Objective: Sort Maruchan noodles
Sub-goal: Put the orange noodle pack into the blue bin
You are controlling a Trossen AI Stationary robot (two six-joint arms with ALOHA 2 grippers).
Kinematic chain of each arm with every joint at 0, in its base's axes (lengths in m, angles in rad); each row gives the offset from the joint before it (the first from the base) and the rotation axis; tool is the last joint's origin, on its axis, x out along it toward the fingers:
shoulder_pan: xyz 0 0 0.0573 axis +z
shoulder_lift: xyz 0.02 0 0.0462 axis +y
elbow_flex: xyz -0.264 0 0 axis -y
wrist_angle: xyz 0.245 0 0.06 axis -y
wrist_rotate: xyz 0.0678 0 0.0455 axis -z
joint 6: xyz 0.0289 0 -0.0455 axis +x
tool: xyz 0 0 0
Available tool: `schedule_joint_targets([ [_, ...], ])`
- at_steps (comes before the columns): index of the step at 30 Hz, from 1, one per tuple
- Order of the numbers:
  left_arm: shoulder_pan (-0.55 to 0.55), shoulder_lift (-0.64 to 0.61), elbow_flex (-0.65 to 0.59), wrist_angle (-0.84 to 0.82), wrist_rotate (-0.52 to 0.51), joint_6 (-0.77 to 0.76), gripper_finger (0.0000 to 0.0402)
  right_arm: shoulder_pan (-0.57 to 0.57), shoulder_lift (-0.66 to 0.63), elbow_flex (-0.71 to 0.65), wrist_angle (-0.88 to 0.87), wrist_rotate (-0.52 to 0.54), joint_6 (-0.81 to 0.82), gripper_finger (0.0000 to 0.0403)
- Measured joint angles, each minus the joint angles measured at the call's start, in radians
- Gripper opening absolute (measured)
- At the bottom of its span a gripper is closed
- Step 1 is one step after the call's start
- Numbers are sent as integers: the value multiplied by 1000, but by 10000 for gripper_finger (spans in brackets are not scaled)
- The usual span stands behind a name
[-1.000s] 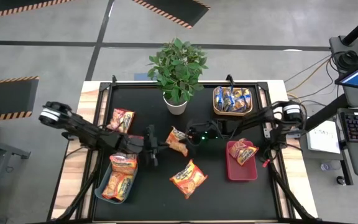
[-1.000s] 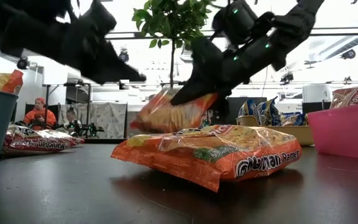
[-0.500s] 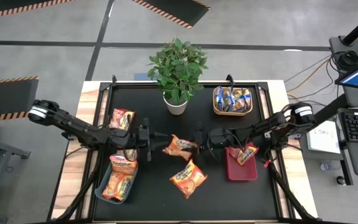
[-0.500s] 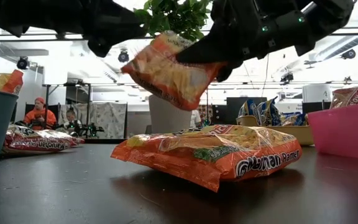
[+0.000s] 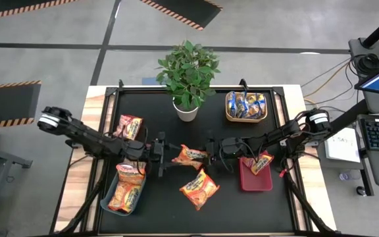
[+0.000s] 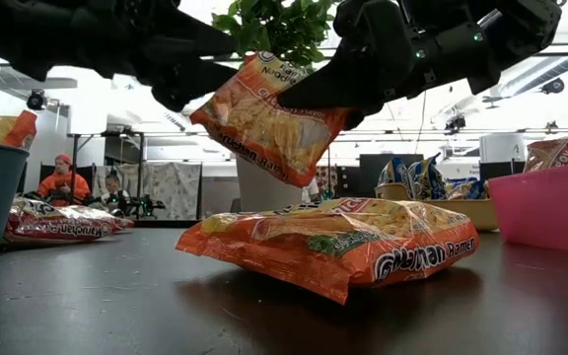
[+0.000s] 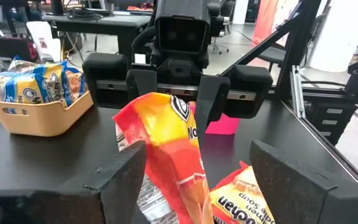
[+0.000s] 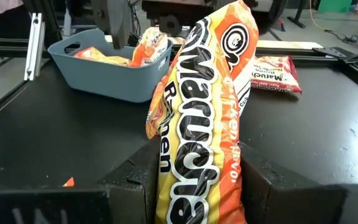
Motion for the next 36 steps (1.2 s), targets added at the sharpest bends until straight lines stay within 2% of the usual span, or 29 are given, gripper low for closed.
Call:
schedule_joint_targets([
  [8,2,101,0,58,-87,-21,267,14,0,0,0,-1,-54,132],
  [14,2,162,0,126,-88,-39,250,15,2,0,3,1,-71,132],
  [17,2,172,0,131,-78,-39,218,16,2,0,5,21,-70,132],
  [28,2,167,0,131,-74,-38,43,16,2,0,4,28,-42,134],
  [32,2,159,0,126,-71,-28,11,17,1,0,4,27,-9,159],
  [36,2,154,0,126,-62,-27,2,17,-5,0,-3,23,24,204],
])
